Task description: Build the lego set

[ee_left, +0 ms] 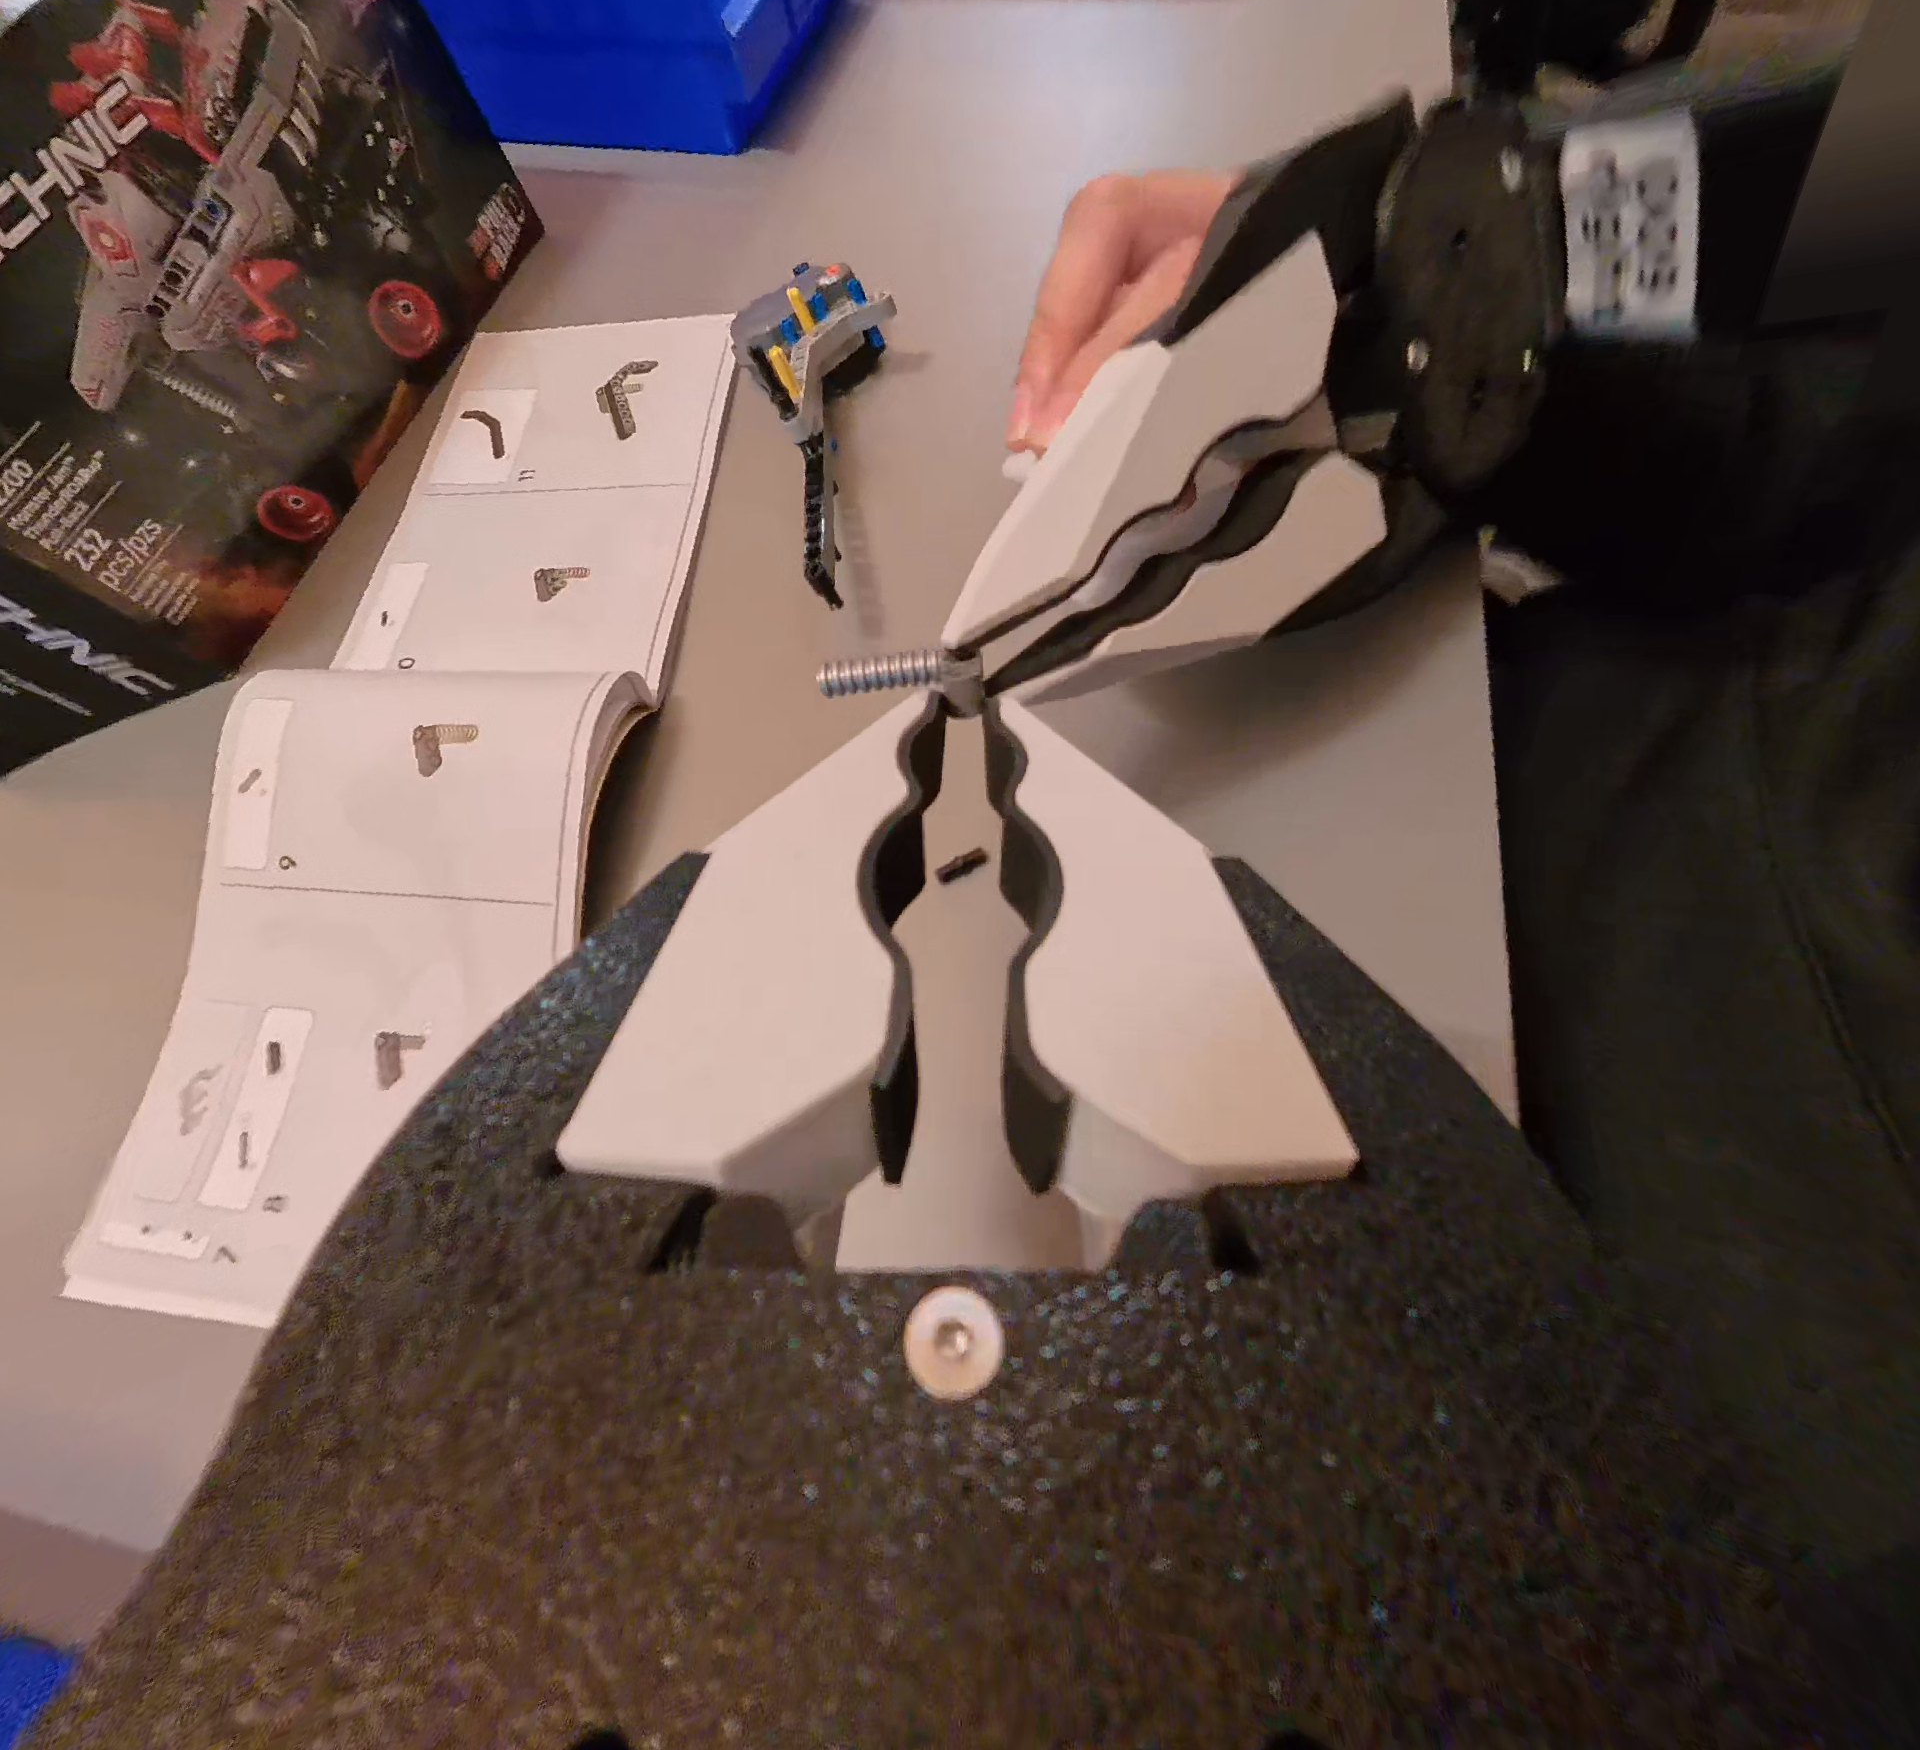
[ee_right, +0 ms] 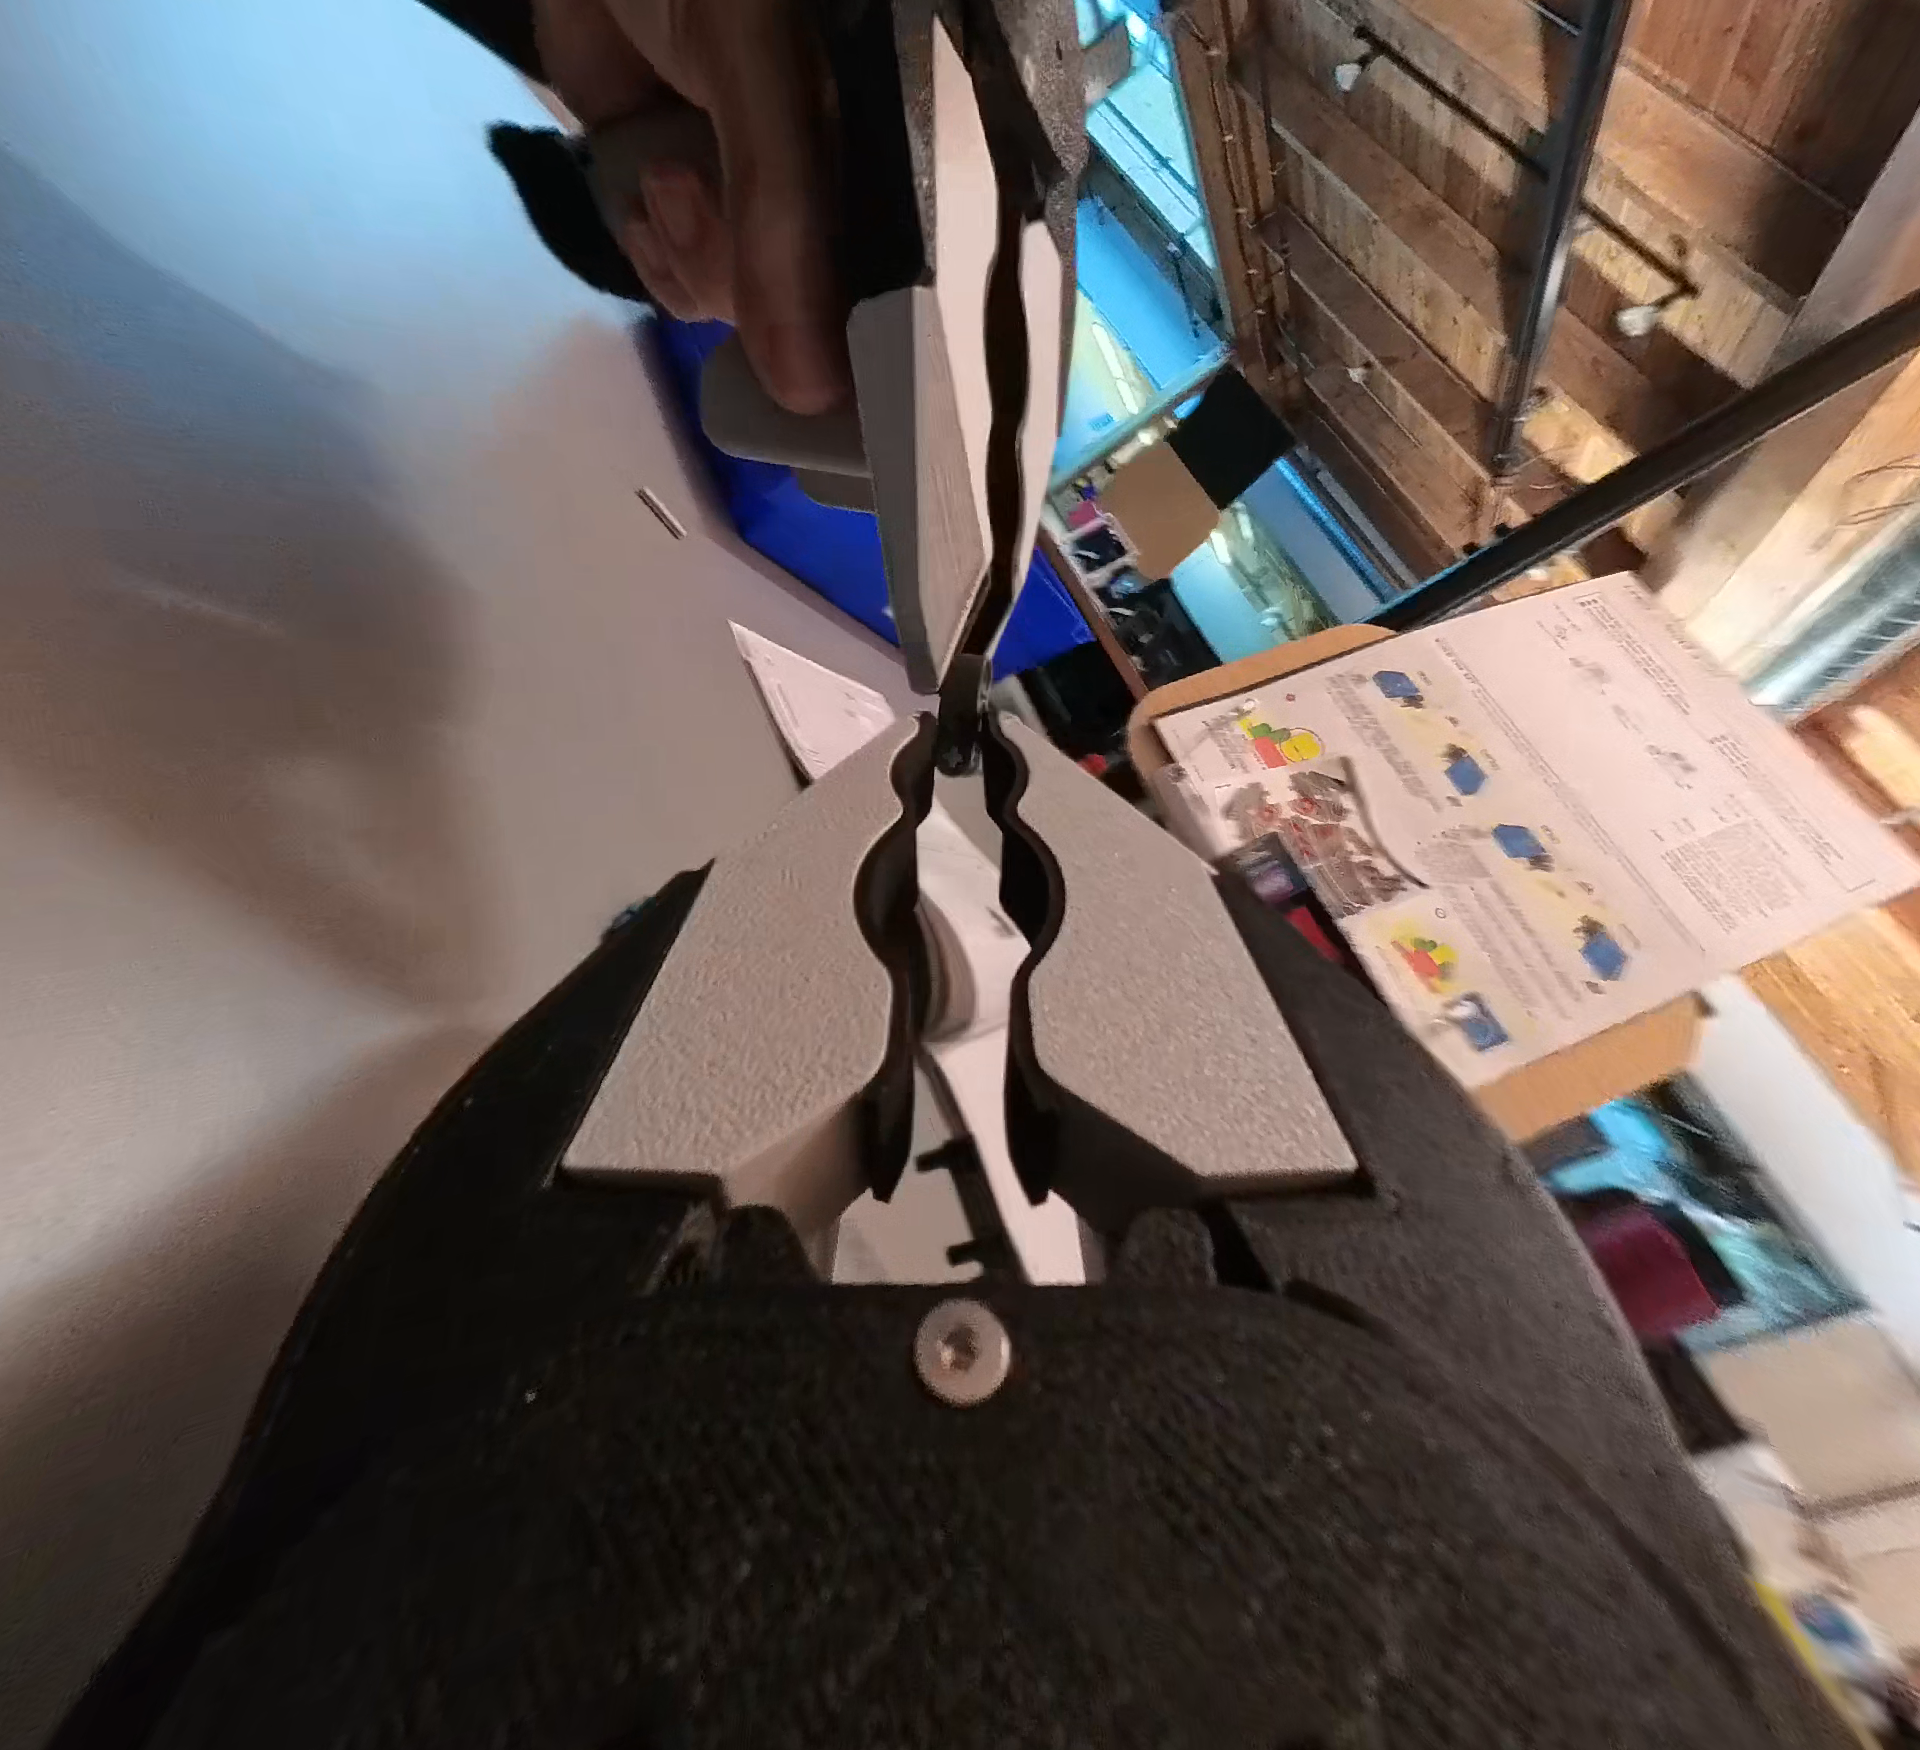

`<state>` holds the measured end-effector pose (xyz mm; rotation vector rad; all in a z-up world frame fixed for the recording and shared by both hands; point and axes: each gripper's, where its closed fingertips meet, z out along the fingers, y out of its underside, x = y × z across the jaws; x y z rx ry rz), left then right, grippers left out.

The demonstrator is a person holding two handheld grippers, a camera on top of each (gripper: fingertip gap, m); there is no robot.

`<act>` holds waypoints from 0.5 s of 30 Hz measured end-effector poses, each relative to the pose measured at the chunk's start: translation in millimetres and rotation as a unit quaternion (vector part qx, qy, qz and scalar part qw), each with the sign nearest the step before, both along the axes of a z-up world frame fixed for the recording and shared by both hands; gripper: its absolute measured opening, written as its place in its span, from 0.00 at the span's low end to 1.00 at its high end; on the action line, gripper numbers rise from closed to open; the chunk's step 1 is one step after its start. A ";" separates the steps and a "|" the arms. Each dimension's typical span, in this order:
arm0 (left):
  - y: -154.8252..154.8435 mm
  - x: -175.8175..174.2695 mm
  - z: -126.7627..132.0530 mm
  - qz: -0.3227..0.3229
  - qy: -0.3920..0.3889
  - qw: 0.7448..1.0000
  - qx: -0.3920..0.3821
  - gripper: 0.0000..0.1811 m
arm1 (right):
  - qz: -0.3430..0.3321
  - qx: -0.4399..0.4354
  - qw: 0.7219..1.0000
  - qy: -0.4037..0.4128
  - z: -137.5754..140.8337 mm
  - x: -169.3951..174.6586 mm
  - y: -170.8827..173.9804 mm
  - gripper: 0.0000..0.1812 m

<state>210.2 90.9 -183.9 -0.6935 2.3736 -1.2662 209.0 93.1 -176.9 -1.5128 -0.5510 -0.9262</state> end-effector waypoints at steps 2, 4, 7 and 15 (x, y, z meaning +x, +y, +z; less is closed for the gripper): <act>3.3 -3.0 -4.8 -0.026 -0.019 0.999 0.042 0.03 | 0.042 -0.006 0.997 0.059 -3.8 -6.9 1.4 0.04; 3.3 -7.4 -8.9 -0.059 -0.035 0.995 0.077 0.03 | 0.098 -0.012 0.983 0.154 -3.6 -16.6 1.7 0.08; 4.6 -11.2 -16.6 -0.085 -0.039 0.987 0.131 0.03 | 0.108 -0.014 0.973 0.203 1.2 -14.9 -0.8 0.10; -3.5 -13.1 -20.4 -0.128 -0.059 0.971 0.194 0.03 | 0.120 -0.085 0.959 0.243 -19.2 -18.3 -2.3 0.04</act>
